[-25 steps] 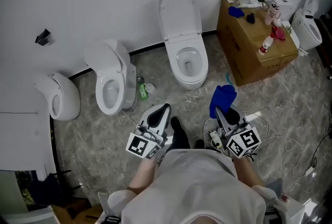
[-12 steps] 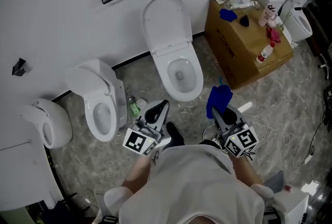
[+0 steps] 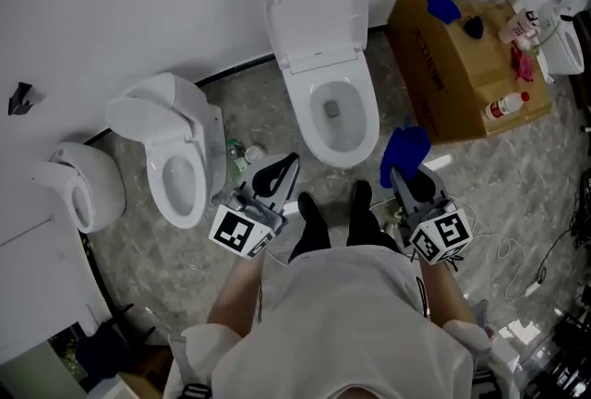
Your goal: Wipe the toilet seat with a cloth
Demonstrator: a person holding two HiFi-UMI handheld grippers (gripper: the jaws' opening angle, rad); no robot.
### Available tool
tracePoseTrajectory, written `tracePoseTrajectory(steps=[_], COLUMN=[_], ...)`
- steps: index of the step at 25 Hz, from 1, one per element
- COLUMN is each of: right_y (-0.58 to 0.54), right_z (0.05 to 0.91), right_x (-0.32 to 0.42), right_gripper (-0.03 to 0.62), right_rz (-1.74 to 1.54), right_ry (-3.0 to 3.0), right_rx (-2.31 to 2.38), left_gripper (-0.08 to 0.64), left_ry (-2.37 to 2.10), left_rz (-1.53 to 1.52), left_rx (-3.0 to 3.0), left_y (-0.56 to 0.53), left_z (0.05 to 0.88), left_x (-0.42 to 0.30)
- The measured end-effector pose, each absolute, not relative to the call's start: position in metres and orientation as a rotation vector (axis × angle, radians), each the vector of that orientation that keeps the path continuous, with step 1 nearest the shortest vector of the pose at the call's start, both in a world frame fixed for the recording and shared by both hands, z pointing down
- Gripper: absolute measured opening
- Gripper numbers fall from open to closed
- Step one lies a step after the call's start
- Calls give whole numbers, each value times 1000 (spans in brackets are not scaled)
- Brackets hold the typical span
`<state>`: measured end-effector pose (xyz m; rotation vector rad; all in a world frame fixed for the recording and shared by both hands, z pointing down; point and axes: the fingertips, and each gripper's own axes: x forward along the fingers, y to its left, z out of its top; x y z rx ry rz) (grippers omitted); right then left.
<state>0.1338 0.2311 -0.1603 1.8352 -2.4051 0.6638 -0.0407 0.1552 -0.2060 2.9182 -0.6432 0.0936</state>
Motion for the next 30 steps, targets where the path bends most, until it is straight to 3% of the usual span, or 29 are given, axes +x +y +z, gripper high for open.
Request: tracePoseTrajectory(steps=[11, 30], right_y=[148, 162], right_z=[-32, 182], right_x=[176, 165], right_gripper=[77, 77], right_rz=[746, 986], right_ry=[-2354, -2216], right_rx=[1652, 1643], left_gripper=[9, 9], left_ry=[-792, -817], left_rz=[135, 219], left_rx=[2717, 2525], left_y=[110, 116], left_z=[-88, 122], left_x=[4, 1])
